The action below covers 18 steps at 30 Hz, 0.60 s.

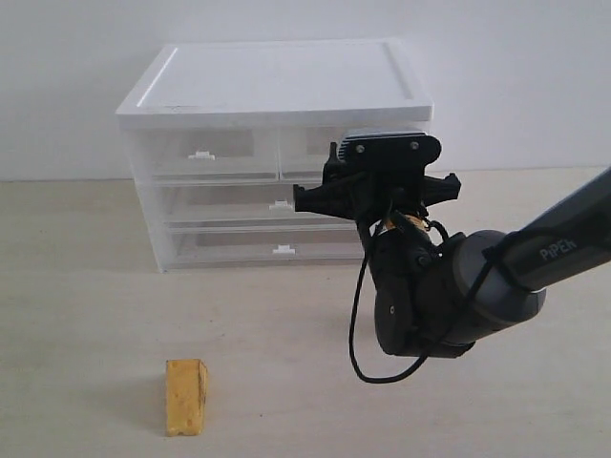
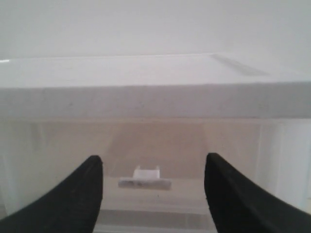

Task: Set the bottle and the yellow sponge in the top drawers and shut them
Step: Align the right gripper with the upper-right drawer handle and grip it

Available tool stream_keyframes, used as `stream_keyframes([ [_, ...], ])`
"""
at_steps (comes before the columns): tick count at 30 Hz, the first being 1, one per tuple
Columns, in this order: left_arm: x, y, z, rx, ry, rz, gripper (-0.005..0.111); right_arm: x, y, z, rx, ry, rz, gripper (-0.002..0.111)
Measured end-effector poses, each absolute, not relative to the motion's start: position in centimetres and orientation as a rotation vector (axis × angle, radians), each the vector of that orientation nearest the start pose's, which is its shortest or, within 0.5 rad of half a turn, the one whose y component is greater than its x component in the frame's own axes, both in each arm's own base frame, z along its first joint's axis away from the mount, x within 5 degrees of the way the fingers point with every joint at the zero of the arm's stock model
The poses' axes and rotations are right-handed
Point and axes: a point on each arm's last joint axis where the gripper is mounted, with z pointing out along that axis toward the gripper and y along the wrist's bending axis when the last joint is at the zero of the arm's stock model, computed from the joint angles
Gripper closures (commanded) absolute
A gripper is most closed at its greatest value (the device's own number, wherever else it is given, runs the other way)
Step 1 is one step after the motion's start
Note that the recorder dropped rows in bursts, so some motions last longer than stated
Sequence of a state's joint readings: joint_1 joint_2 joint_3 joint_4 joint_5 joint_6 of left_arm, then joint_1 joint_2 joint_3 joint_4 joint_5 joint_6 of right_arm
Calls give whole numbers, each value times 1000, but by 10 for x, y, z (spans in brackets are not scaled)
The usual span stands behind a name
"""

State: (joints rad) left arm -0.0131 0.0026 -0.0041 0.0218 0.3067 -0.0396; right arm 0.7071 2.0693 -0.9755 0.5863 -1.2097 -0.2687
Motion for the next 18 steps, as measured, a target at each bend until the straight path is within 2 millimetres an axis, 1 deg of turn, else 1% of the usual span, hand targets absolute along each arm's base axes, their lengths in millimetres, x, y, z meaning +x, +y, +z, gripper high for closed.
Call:
stream_keyframes([
  [6, 54, 0, 187, -10, 1789, -17, 103, 341, 227, 162, -90, 1460, 159, 52],
  [9, 54, 0, 187, -10, 1789, -17, 103, 344, 229, 156, -96, 1466, 151, 52],
  [12, 54, 0, 187, -10, 1789, -17, 103, 345, 229, 149, -102, 1477, 142, 59],
  [14, 54, 0, 187, -10, 1789, -17, 103, 346, 229, 148, -103, 1478, 132, 66],
  [18, 54, 0, 187, -10, 1789, -17, 103, 346, 228, 147, -95, 1478, 116, 68],
])
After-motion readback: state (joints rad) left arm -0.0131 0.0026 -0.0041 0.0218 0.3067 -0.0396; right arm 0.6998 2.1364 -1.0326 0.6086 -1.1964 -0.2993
